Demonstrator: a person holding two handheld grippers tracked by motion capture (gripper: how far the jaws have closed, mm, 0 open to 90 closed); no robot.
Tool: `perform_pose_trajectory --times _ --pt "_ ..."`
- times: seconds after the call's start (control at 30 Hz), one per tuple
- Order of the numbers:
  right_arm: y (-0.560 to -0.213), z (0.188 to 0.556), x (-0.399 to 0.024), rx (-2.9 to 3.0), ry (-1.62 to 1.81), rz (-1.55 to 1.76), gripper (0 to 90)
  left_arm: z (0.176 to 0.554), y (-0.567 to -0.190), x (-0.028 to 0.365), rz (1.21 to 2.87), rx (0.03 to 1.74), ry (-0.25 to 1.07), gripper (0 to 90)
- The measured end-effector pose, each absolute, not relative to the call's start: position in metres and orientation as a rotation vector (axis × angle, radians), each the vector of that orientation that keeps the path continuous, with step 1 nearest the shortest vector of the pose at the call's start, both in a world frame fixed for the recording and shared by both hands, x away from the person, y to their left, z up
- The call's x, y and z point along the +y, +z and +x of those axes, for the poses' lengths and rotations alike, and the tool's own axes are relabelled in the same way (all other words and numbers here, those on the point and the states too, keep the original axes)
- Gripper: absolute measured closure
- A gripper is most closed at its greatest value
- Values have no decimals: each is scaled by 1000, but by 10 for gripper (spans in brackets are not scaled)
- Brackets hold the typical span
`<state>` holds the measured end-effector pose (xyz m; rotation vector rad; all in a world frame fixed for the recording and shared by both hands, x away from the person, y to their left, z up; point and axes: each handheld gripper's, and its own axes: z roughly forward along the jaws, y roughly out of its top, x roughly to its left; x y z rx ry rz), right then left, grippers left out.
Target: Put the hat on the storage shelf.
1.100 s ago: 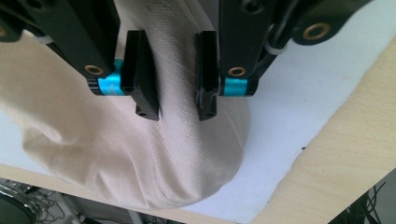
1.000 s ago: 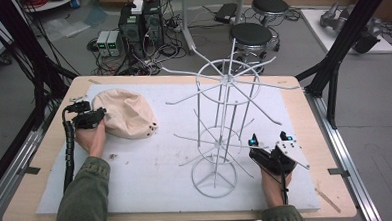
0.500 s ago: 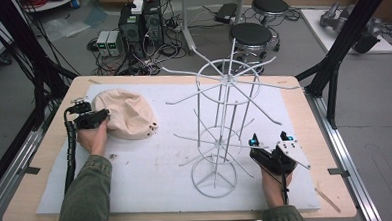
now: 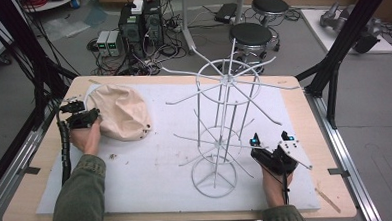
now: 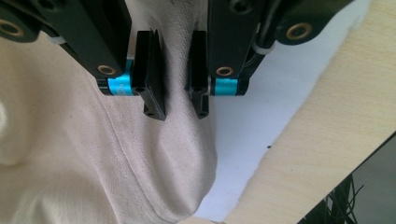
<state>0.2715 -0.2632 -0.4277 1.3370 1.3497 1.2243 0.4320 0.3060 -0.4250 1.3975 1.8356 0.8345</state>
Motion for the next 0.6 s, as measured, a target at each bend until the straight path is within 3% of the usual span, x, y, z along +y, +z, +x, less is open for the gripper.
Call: perform_pose_trajectory --times 0.6 --pt "-427 272 -264 1343 1222 1330 62 424 -414 309 1357 1790 807 797"
